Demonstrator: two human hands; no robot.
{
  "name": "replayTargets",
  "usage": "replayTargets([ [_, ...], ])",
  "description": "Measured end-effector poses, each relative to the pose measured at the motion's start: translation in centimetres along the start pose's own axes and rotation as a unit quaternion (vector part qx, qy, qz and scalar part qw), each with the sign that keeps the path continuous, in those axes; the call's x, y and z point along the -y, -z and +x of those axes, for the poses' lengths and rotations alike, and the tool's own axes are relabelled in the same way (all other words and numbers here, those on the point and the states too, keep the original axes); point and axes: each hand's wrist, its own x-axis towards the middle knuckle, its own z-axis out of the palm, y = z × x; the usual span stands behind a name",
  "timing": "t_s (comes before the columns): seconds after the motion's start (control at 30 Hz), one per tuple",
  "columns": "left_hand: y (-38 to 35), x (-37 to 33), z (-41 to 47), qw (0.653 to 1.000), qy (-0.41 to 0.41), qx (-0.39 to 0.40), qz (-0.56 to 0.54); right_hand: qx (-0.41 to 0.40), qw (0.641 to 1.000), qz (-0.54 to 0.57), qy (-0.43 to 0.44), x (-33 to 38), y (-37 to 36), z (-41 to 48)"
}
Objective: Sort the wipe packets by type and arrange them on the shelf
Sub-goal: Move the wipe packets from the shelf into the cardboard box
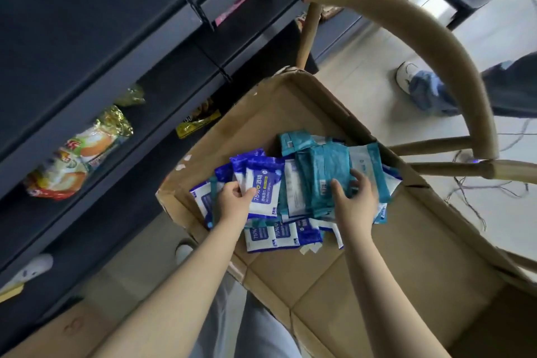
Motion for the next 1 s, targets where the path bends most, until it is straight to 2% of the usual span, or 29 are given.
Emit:
replayTargets([
  [0.17,3.5,0.7,-2.1,0.99,0.019,0.079,-0.117,-0.023,0.997,0.0,0.08,1.5,0.8,-3.0],
  [0.3,8.8,2.0,-4.6,0.966,0.003,0.094,-0.241,0.022,0.989,0.045,0.139,4.7,1.2,-7.0],
  [0.47,18.5,4.9,-9.8,0.941,-0.067,0.055,-0.326,0.133,0.964,0.19,0.129,10.9,1.2,-15.4],
  [0.63,30.4,10.3,-17.9,0.899,-0.143,0.018,-0.412,0.233,0.926,0.264,0.136,16.4,1.5,-27.2],
  [0.83,41.9,19.8,-28.0,0.867,-0.22,-0.049,-0.444,0.34,0.883,0.262,0.187,20.9,1.7,-42.8],
  [1.0,48.9,23.3,-33.6,0.844,-0.286,-0.099,-0.443,0.399,0.844,0.233,0.273,25.8,1.5,-50.5],
])
